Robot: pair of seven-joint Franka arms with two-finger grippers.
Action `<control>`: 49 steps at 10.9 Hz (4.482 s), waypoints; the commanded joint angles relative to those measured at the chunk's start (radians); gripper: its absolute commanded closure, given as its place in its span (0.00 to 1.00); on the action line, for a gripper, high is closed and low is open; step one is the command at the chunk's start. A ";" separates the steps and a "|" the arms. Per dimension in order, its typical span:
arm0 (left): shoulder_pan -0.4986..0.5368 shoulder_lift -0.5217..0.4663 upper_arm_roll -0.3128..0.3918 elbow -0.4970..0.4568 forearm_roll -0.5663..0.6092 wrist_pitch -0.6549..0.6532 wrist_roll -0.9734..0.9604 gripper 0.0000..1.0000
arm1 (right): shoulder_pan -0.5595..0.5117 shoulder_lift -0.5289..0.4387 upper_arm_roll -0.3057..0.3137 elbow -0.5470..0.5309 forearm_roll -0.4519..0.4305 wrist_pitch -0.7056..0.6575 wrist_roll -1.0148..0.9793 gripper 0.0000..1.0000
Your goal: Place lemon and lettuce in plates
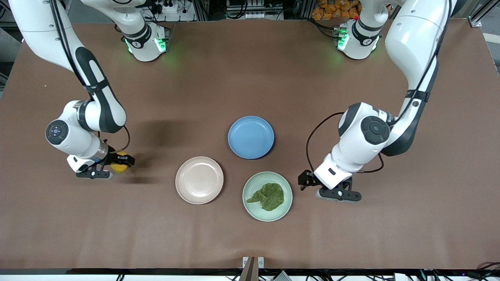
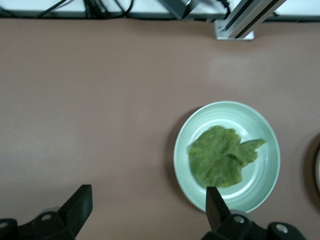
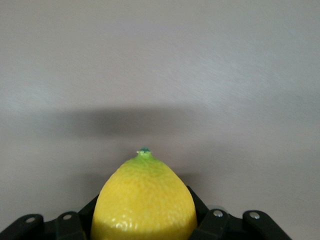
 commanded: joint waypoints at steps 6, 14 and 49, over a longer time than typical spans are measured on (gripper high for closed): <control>0.092 -0.122 -0.006 -0.038 0.015 -0.233 0.090 0.00 | 0.162 0.125 -0.002 0.376 0.019 -0.236 0.283 0.61; 0.139 -0.242 -0.008 -0.032 0.010 -0.380 0.120 0.00 | 0.354 0.202 -0.003 0.439 0.006 -0.222 0.531 0.58; 0.314 -0.592 0.006 -0.026 -0.054 -0.854 0.188 0.00 | -0.001 0.061 -0.011 0.795 0.028 -1.049 -0.011 0.00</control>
